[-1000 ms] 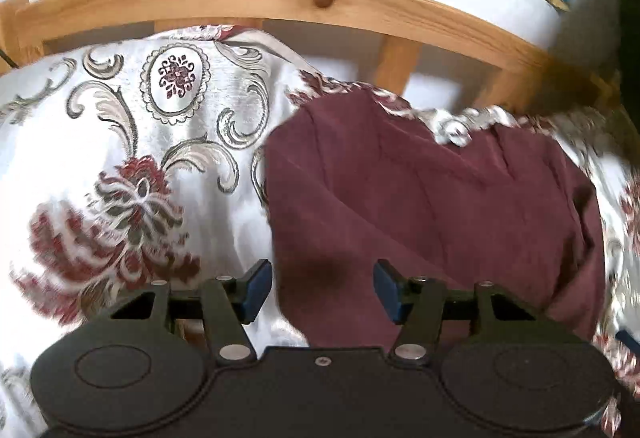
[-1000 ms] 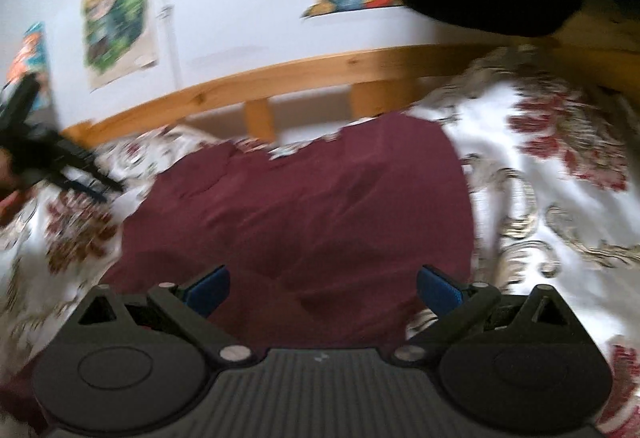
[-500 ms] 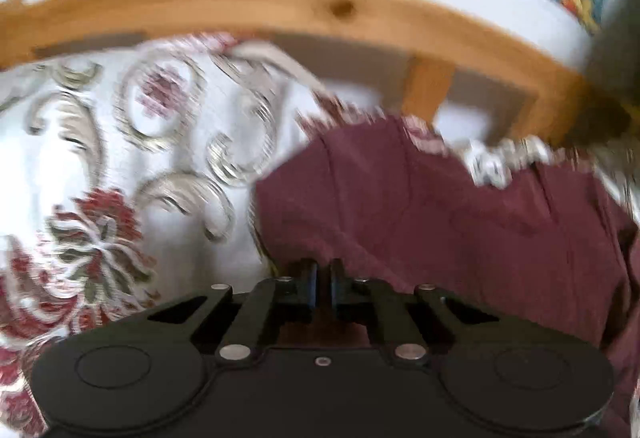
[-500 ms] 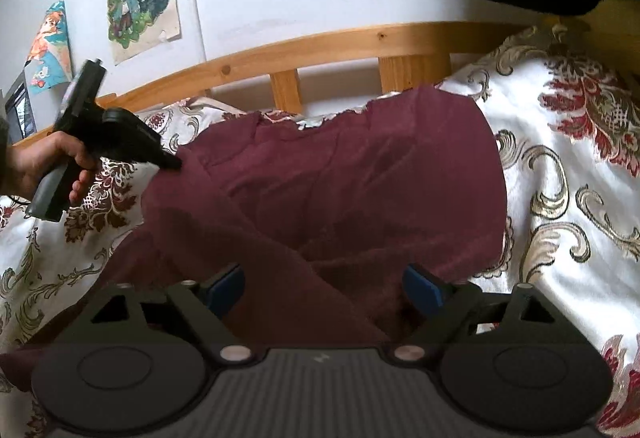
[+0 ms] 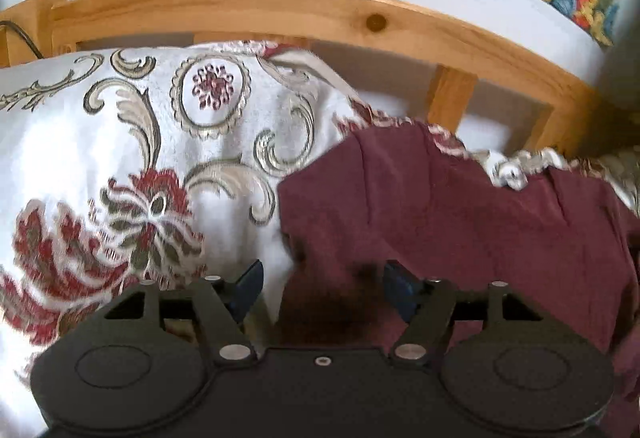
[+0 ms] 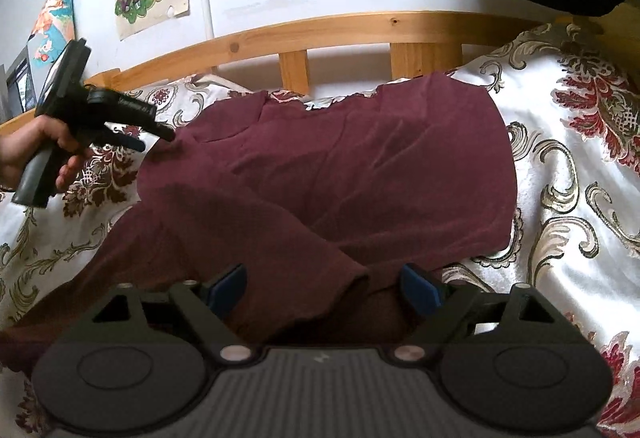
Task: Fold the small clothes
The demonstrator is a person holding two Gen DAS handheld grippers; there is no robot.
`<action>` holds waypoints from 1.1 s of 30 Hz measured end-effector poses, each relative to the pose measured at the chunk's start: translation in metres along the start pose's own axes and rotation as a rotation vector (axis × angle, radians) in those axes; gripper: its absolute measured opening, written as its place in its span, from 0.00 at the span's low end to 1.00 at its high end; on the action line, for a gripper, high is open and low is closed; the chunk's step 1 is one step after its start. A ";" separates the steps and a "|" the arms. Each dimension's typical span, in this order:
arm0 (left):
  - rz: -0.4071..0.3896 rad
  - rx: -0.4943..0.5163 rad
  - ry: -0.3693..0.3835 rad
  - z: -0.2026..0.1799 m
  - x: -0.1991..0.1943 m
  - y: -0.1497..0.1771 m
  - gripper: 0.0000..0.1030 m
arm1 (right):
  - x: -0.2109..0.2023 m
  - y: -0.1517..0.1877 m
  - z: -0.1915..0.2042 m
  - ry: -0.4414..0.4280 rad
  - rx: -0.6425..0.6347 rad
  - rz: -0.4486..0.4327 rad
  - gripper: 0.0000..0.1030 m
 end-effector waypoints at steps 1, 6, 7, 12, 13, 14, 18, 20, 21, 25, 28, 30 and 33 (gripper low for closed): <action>0.007 0.003 -0.006 0.002 -0.001 0.006 0.71 | 0.000 0.000 0.000 0.001 -0.002 0.000 0.86; 0.063 -0.017 -0.052 0.025 0.009 0.042 0.72 | 0.000 0.001 0.001 0.009 -0.007 0.012 0.86; 0.056 -0.024 -0.049 0.028 0.010 0.046 0.72 | 0.001 0.001 0.001 0.010 -0.008 0.015 0.86; 0.023 -0.026 -0.039 0.025 0.002 0.047 0.71 | 0.002 0.003 0.000 0.015 -0.010 0.026 0.86; -0.002 0.005 -0.029 0.022 -0.001 0.044 0.71 | 0.001 0.002 0.000 0.017 -0.010 0.025 0.87; -0.018 0.039 -0.028 0.019 -0.003 0.042 0.73 | 0.001 0.002 0.000 0.018 -0.010 0.024 0.87; -0.004 0.166 -0.025 0.007 0.007 0.040 0.65 | 0.000 0.002 0.001 0.019 -0.012 0.021 0.87; 0.036 0.124 0.011 0.007 0.013 0.041 0.40 | 0.000 0.003 0.001 0.019 -0.010 0.022 0.87; 0.057 0.068 0.032 0.007 0.014 0.042 0.35 | 0.001 0.003 0.001 0.021 -0.009 0.024 0.87; 0.130 -0.211 0.034 0.014 0.005 0.047 0.14 | 0.000 0.002 -0.002 0.026 0.001 0.022 0.87; 0.190 -0.316 0.028 0.021 0.005 0.054 0.17 | -0.001 0.001 -0.002 0.026 -0.003 0.019 0.87; 0.198 -0.281 0.024 0.023 0.008 0.054 0.33 | -0.001 0.001 -0.001 0.024 -0.011 0.021 0.87; 0.210 -0.297 0.051 0.029 0.007 0.052 0.44 | 0.000 0.002 0.001 0.025 -0.031 0.025 0.87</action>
Point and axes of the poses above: each gripper's, at about its wrist camera, not at the fingertips, and x roughly the way its jaws point, z to its left, y to its underside, the point moved 9 cm from there along x, roughly the way its jaws point, and after that the axes turned 6 degrees about -y, right-handed, at the moved point
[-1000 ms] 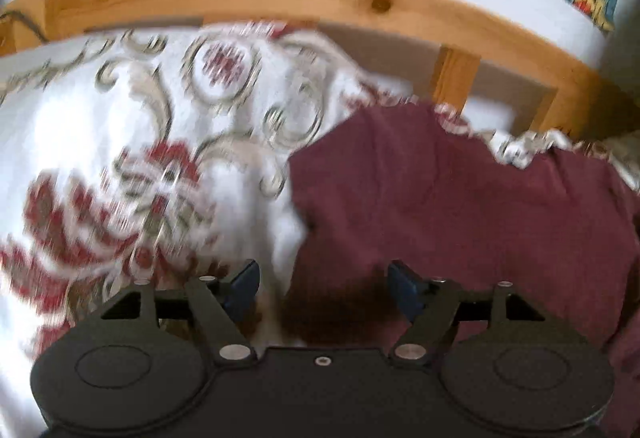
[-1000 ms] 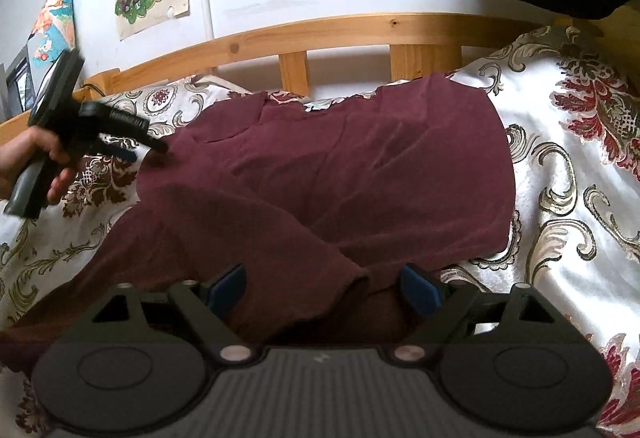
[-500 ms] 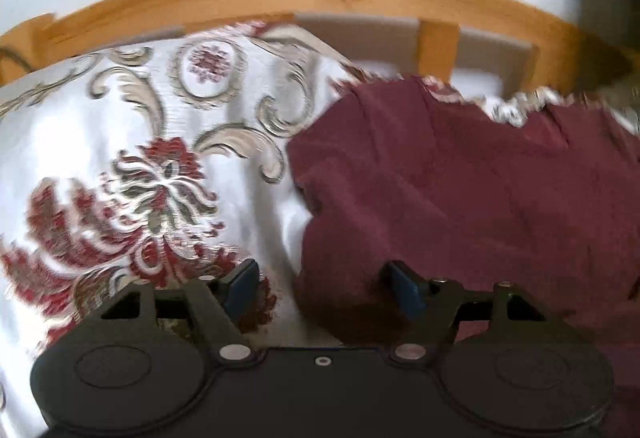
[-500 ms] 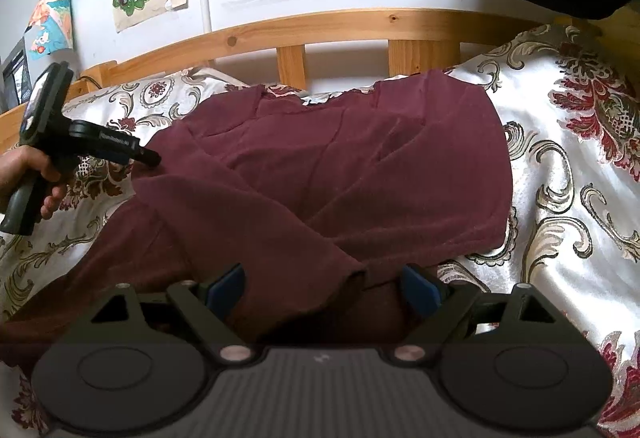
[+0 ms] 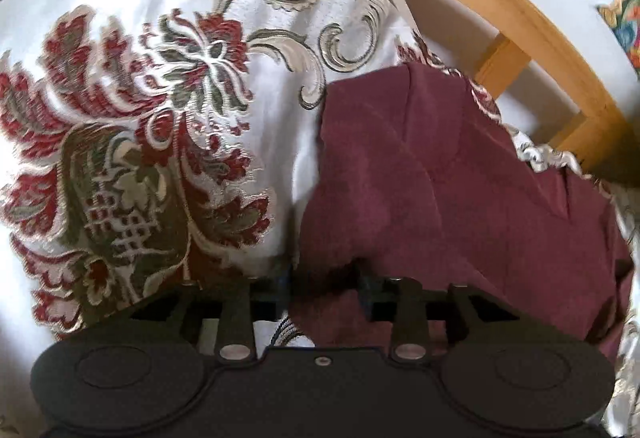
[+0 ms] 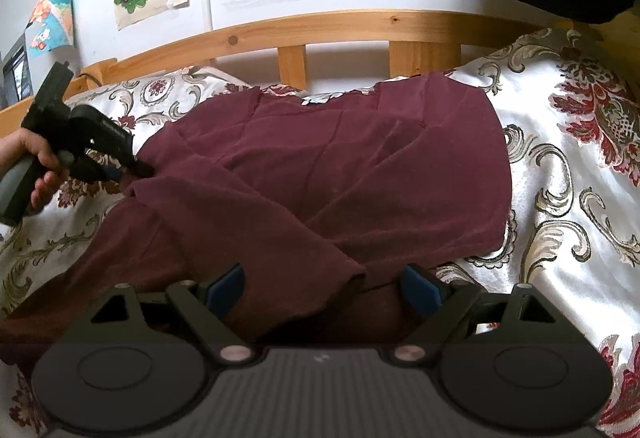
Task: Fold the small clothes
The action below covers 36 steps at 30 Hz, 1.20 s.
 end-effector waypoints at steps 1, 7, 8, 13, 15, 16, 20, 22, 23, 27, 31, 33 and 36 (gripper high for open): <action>0.000 -0.016 0.000 0.004 -0.005 0.001 0.58 | 0.000 0.000 0.001 0.003 -0.006 -0.001 0.87; -0.020 0.065 -0.031 0.016 -0.042 0.021 0.85 | -0.004 -0.004 -0.001 0.038 -0.040 -0.016 0.90; -0.026 0.084 -0.031 0.016 -0.051 0.026 0.89 | -0.006 -0.005 -0.001 0.046 -0.052 -0.021 0.91; -0.062 0.179 0.022 0.010 -0.100 0.060 0.98 | -0.019 -0.013 0.001 0.087 -0.115 -0.054 0.97; -0.076 0.236 0.048 0.006 -0.118 0.076 0.99 | -0.024 -0.015 0.003 0.092 -0.128 -0.054 1.00; -0.081 0.270 0.061 0.004 -0.127 0.085 0.99 | -0.026 -0.015 0.004 0.089 -0.132 -0.048 1.00; -0.122 0.437 0.100 -0.001 -0.154 0.121 0.99 | -0.033 -0.008 0.017 0.079 -0.168 0.037 1.00; -0.139 0.521 0.128 -0.005 -0.165 0.140 0.99 | -0.045 -0.003 0.028 0.072 -0.216 0.066 1.00; -0.139 0.552 0.143 -0.006 -0.170 0.149 0.99 | -0.051 0.000 0.034 0.068 -0.243 0.074 1.00; -0.121 0.677 0.209 -0.009 -0.183 0.184 0.99 | -0.080 0.020 0.063 0.078 -0.374 0.116 1.00; -0.074 0.773 0.243 -0.004 -0.185 0.214 0.99 | -0.100 0.043 0.095 0.053 -0.526 0.174 1.00; -0.051 0.813 0.227 -0.001 -0.181 0.225 0.99 | -0.101 0.054 0.108 0.054 -0.610 0.208 1.00; -0.030 0.895 0.138 0.004 -0.171 0.237 0.99 | -0.097 0.067 0.115 0.101 -0.680 0.259 1.00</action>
Point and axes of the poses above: each gripper's, at about its wrist camera, not at the fingertips, and x roughly the way its jaws point, z to its left, y to its underside, the point moved 9 cm from there along x, roughly the way its jaws point, and after that the axes turned 6 degrees about -y, right-handed, at the moved point
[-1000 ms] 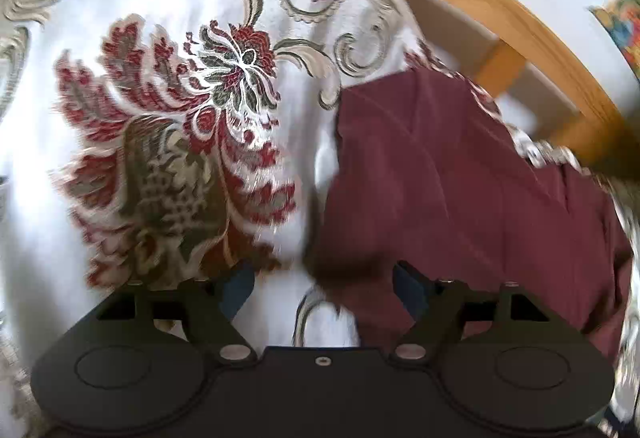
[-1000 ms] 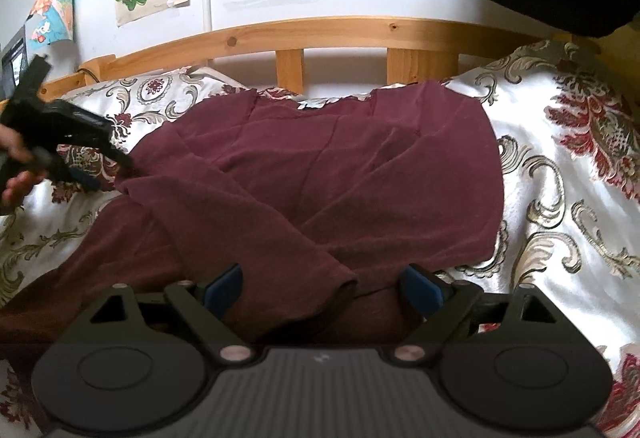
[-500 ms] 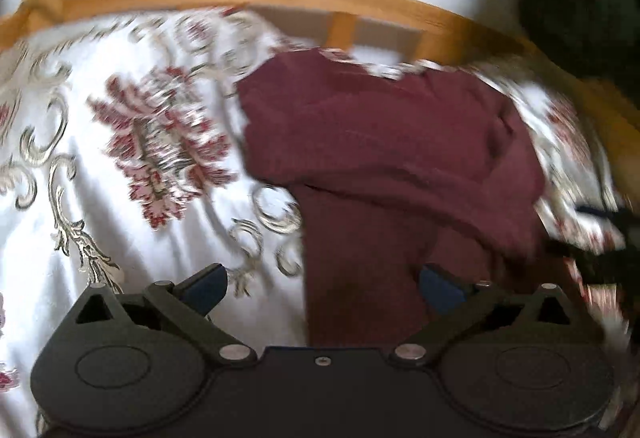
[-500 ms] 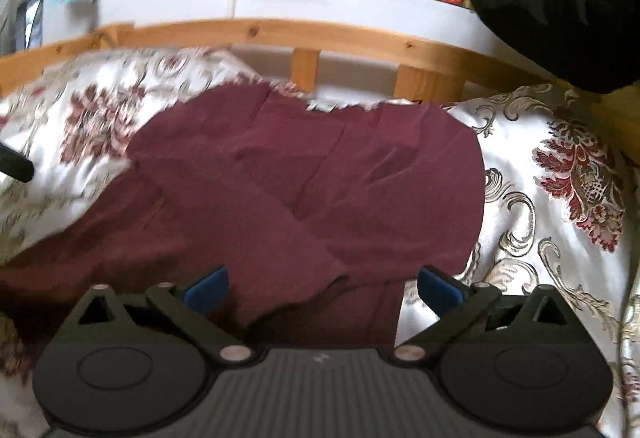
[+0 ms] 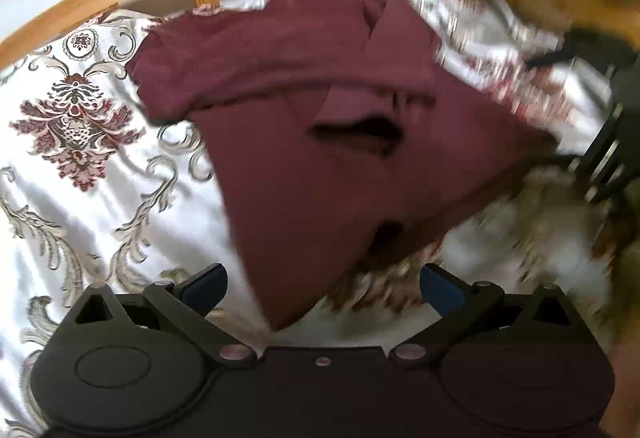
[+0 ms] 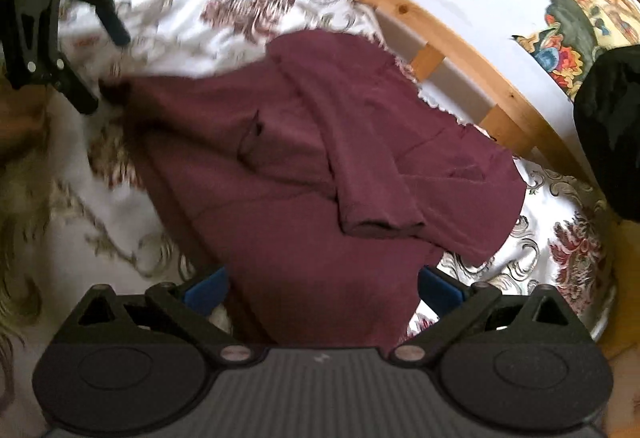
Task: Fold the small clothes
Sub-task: 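Close the right gripper on the hem while the left gripper grasps the hem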
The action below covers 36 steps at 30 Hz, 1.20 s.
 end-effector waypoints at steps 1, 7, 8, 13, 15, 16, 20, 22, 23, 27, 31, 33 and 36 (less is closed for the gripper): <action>0.015 0.028 -0.027 -0.001 0.004 0.004 0.99 | 0.002 0.002 0.001 0.003 0.002 0.019 0.99; 0.024 0.026 -0.069 0.006 0.016 0.010 0.99 | 0.010 0.023 -0.018 0.039 0.092 0.125 0.87; 0.029 0.030 -0.079 0.007 0.018 0.011 0.98 | 0.010 0.028 -0.020 0.036 0.109 0.145 0.81; 0.024 0.088 -0.118 0.006 0.025 0.010 0.95 | 0.010 0.043 -0.021 0.012 0.138 0.189 0.34; 0.018 0.112 -0.135 0.005 0.026 0.007 0.95 | 0.009 0.041 -0.018 0.008 0.125 0.191 0.24; 0.014 0.121 -0.141 0.006 0.026 0.006 0.94 | 0.008 0.041 -0.017 0.011 0.116 0.191 0.21; 0.011 0.124 -0.154 0.010 0.028 0.006 0.92 | -0.002 0.043 -0.022 0.016 0.086 0.206 0.15; 0.007 0.106 -0.152 0.013 0.029 0.006 0.89 | -0.009 0.045 -0.029 0.050 0.059 0.217 0.13; 0.001 0.099 -0.154 0.015 0.029 0.006 0.84 | -0.011 0.046 -0.033 0.065 0.054 0.222 0.13; -0.007 0.090 -0.148 0.019 0.031 0.005 0.81 | -0.019 0.057 -0.044 0.074 0.087 0.257 0.12; -0.018 0.117 -0.152 0.017 0.030 0.005 0.80 | -0.017 0.066 -0.042 0.057 0.111 0.285 0.13; -0.027 0.140 -0.162 0.016 0.029 0.005 0.79 | -0.016 0.065 -0.040 0.051 0.096 0.291 0.15; -0.041 0.168 -0.169 0.013 0.026 0.005 0.76 | -0.017 0.065 -0.036 0.038 0.089 0.296 0.32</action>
Point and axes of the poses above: each gripper's, at about its wrist camera, not at the fingertips, and x roughly the way its jaws point, z to its left, y to its underside, the point moved 9 cm from there along x, roughly the way its jaws point, and after that the axes turned 6 degrees about -y, right-handed, at the moved point
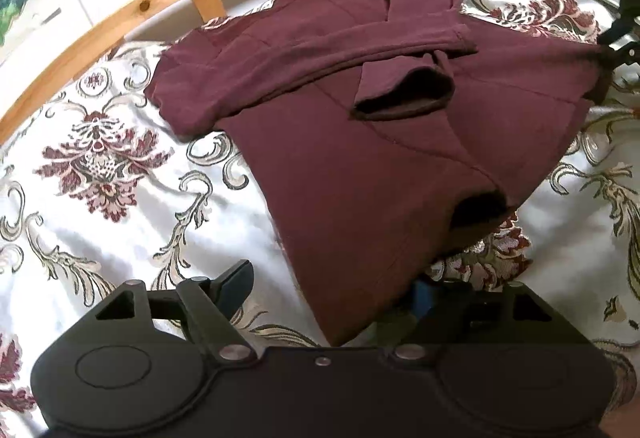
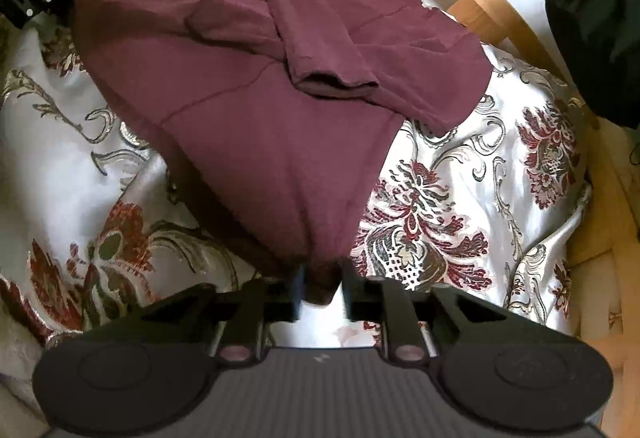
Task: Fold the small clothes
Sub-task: 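Close the right gripper on the hem while the left gripper grasps the hem, then lift the hem with both grippers and fold it toward the collar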
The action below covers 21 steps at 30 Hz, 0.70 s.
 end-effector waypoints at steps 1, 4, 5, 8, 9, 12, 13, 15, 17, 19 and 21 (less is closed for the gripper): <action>-0.005 0.009 -0.002 -0.001 -0.001 0.000 0.75 | -0.001 0.000 0.001 -0.005 -0.010 -0.006 0.41; -0.014 0.025 -0.004 -0.003 -0.003 0.000 0.71 | -0.007 -0.002 0.012 -0.014 -0.068 -0.041 0.62; -0.016 0.027 -0.004 -0.003 -0.004 0.000 0.70 | -0.008 -0.003 0.017 -0.016 -0.091 -0.050 0.64; -0.028 0.034 -0.009 -0.004 -0.006 0.000 0.65 | -0.001 -0.004 0.027 -0.011 -0.152 -0.036 0.70; -0.033 0.038 -0.010 -0.005 -0.006 -0.001 0.63 | 0.005 -0.004 0.028 -0.003 -0.167 -0.025 0.71; -0.054 0.038 0.004 -0.006 -0.009 -0.002 0.42 | 0.025 -0.003 0.024 0.053 -0.179 0.016 0.76; -0.059 0.029 0.020 -0.007 -0.009 -0.003 0.35 | 0.029 -0.004 0.021 0.063 -0.180 0.014 0.80; -0.067 0.011 0.038 -0.008 -0.011 -0.004 0.25 | 0.032 -0.008 0.019 0.094 -0.184 -0.010 0.81; -0.085 -0.004 0.044 -0.007 -0.013 -0.006 0.12 | 0.033 -0.009 0.019 0.109 -0.196 -0.026 0.79; -0.111 -0.014 0.044 -0.006 -0.018 -0.008 0.07 | 0.033 -0.008 0.021 0.084 -0.194 -0.036 0.52; -0.134 -0.020 0.049 -0.005 -0.022 -0.010 0.06 | 0.030 -0.007 0.025 0.056 -0.179 -0.046 0.27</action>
Point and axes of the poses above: each gripper's, at about its wrist camera, not at the fingertips, and x roughly the way its jaws point, z to its left, y to its underside, the point moved 9 cm from there along x, roughly the way its jaws point, and after that the axes turned 6 degrees about -y, right-handed, at the moved point
